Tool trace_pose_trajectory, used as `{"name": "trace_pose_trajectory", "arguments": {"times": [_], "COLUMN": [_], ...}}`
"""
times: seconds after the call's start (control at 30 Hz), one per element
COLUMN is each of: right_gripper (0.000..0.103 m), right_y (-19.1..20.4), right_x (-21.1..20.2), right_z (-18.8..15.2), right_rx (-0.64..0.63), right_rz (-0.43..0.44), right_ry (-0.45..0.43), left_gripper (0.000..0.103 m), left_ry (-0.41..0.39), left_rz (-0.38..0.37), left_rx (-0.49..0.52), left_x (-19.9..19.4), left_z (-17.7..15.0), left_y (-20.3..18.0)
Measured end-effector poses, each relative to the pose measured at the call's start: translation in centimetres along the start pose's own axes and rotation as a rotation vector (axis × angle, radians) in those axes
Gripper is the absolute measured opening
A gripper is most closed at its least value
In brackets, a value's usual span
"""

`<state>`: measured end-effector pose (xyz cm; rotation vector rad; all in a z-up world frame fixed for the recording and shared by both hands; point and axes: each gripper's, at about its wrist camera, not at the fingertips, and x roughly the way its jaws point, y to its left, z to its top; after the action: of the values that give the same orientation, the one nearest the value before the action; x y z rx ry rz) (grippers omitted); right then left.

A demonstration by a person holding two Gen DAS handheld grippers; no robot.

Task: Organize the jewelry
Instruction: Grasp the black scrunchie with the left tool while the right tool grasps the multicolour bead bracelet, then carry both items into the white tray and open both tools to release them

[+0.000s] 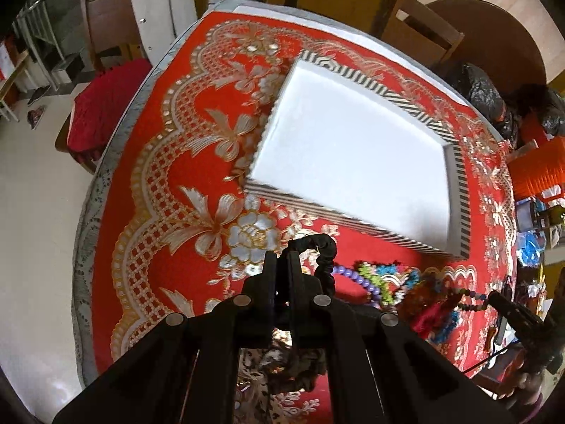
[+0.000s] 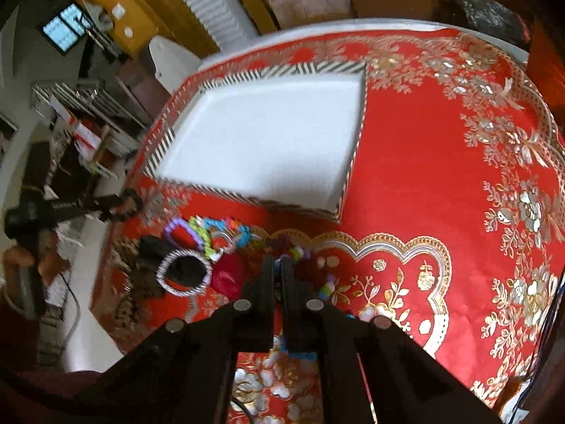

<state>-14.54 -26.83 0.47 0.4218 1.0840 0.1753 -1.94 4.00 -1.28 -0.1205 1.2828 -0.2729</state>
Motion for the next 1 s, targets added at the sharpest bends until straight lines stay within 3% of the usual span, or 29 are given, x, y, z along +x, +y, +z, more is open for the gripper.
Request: {"name": "trace_pose_trajectory", "arguments": {"times": [0.23,0.47,0.7,1.0], "right_gripper": [0.003,0.003,0.003,0.003], "right_y": [0.8,1.3,0.5,-1.4], "right_x": [-3.8,-3.1,-0.5,4.8], "right_z": [2.2,5.4,8.5,10.6], "right_rx": [-0.005,-0.006,0.016,0.039], "right_rz": [0.039,0.043,0.004,-0.057], "right_ry": [-0.116,-0.167,-0.167,-0.094], "left_gripper": [0.0,0.0,0.0,0.0], "left_ry": [-0.042,-0.062,-0.07,-0.009], "left_rz": [-0.007,-0.02,0.012,0.095], "left_rx": [0.039,0.054,0.054,0.034], "left_x": [-1.4,-1.0,1.8,7.2], "left_z": [1.5,4.4,7.8,9.7], "left_y": [-2.2,-3.4,-4.2,-2.7]}}
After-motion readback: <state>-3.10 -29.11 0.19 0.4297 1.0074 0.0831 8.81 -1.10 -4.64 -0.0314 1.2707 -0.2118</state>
